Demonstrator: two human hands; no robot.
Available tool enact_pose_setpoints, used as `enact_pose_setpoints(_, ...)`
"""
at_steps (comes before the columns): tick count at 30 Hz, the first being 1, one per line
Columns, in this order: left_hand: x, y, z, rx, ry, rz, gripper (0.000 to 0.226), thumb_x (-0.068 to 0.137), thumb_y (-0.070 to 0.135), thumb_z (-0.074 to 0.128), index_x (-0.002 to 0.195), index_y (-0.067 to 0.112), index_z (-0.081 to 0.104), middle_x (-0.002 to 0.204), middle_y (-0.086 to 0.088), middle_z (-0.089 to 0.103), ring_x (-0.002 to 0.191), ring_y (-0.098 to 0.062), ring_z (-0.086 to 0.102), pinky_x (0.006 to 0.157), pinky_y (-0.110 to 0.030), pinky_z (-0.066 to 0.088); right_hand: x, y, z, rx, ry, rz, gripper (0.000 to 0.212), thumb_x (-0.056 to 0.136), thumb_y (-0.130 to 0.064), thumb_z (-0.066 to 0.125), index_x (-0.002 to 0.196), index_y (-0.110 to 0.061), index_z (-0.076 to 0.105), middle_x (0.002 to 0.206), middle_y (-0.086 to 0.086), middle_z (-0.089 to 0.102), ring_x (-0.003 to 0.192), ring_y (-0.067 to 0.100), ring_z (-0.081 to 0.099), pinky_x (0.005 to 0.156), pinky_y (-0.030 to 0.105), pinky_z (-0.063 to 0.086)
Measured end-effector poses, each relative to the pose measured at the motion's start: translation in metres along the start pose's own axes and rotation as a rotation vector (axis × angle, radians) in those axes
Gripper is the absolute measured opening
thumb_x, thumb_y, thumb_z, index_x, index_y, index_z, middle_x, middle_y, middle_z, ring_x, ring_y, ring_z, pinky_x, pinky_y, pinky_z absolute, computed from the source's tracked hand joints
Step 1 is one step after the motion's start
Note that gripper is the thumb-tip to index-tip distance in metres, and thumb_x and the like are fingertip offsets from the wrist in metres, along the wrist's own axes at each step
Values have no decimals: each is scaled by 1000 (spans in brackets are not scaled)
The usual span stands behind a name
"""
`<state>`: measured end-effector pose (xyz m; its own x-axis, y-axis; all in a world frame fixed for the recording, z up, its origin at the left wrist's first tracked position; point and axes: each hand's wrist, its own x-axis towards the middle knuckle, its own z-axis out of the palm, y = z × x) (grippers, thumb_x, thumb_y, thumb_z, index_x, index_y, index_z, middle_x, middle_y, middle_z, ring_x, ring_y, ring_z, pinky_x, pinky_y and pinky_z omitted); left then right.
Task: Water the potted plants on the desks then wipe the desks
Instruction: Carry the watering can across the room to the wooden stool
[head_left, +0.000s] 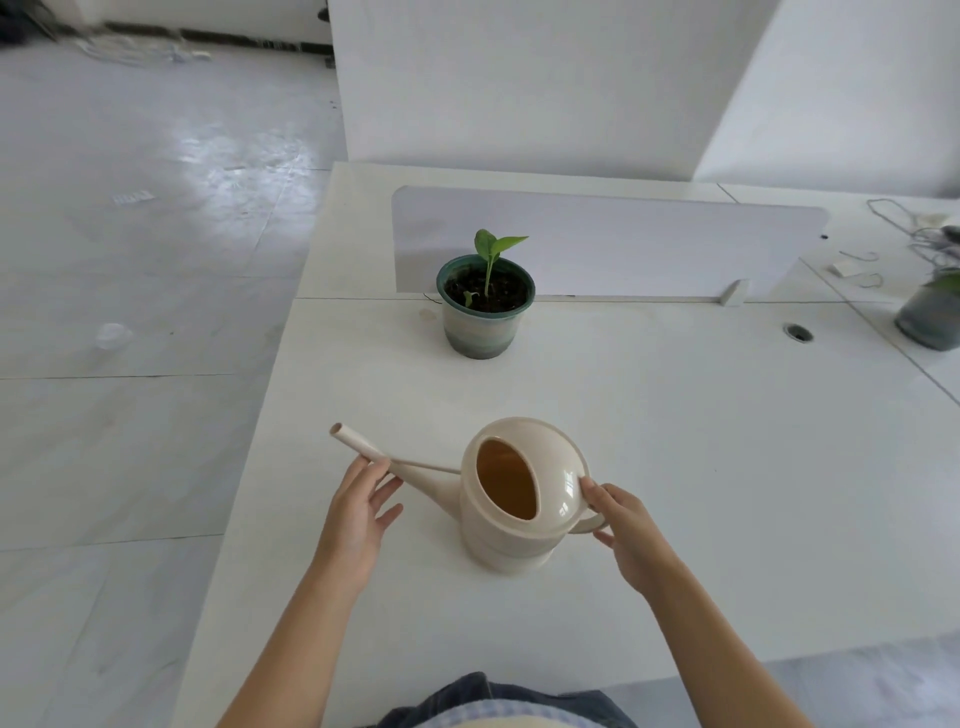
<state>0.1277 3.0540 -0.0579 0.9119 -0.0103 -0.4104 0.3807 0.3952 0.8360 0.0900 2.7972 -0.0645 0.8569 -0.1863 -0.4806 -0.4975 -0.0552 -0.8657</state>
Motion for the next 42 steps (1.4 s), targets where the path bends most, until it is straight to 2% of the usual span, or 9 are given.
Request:
enact_pose_setpoints(6, -7, 8, 16, 45, -127, 5, 36, 95, 22, 39, 130, 19, 48, 121, 2, 57, 112, -17, 54, 85, -33, 42, -50, -2, -15, 140, 101, -10, 46, 64, -55, 70, 67, -14, 50, 78, 1, 55, 89, 21, 53, 105, 47, 34)
enact_pose_setpoints(10, -20, 7, 32, 115, -240, -23, 43, 95, 20, 38, 138, 15, 41, 125, -3, 57, 114, -21, 56, 85, -35, 44, -94, 13, -34, 194, 252, -3, 41, 62, -54, 71, 65, -17, 54, 70, -5, 58, 83, 18, 53, 103, 45, 36)
enact_pose_setpoints(14, -43, -6, 56, 197, -344, -33, 40, 95, 17, 36, 133, 10, 46, 118, -6, 61, 110, -24, 59, 84, -34, 44, -146, 28, -51, 237, 408, -8, 69, 30, -75, 71, 66, -18, 58, 63, -12, 63, 82, 16, 56, 90, 35, 42)
enact_pose_setpoints(23, -148, -56, 117, 316, -618, -10, 32, 74, 29, 49, 101, 22, 63, 98, -2, 69, 96, -23, 65, 83, -36, 44, -290, 96, -95, 416, 678, 18, 87, 18, -79, 71, 71, -11, 59, 74, 0, 64, 86, 19, 60, 100, 41, 38)
enact_pose_setpoints(26, -193, -85, 136, 324, -694, -28, 25, 87, 20, 46, 108, 17, 61, 93, 0, 71, 93, -20, 66, 83, -34, 45, -343, 121, -111, 463, 773, 41, 98, 15, -79, 70, 81, -8, 56, 79, 5, 58, 87, 20, 56, 97, 40, 36)
enact_pose_setpoints(29, -237, -117, 154, 325, -746, -90, 30, 94, 15, 38, 117, 12, 58, 91, -1, 71, 81, -15, 69, 77, -32, 42, -397, 142, -126, 509, 855, 63, 79, 27, -69, 71, 78, -10, 57, 85, 4, 58, 97, 22, 54, 98, 41, 36)
enact_pose_setpoints(33, -298, -159, 184, 383, -850, -129, 26, 94, 12, 36, 92, 22, 60, 79, 7, 72, 68, -4, 70, 74, -29, 42, -469, 174, -146, 628, 975, 46, 52, 54, -49, 74, 78, -8, 53, 89, -1, 62, 103, 16, 52, 87, 33, 35)
enact_pose_setpoints(38, -366, -203, 222, 472, -1016, -205, 24, 95, 13, 36, 98, 21, 58, 95, -1, 66, 84, -14, 67, 77, -30, 45, -540, 218, -171, 712, 1130, 36, 44, 61, -43, 70, 82, -9, 49, 94, -2, 66, 99, 5, 55, 63, 16, 39)
enact_pose_setpoints(42, -406, -245, 264, 543, -1124, -247, 26, 94, 14, 36, 96, 24, 60, 92, 0, 68, 85, -15, 67, 77, -31, 44, -577, 253, -195, 815, 1256, 66, 39, 70, -38, 70, 84, -7, 52, 95, -1, 66, 100, 8, 54, 65, 19, 36)
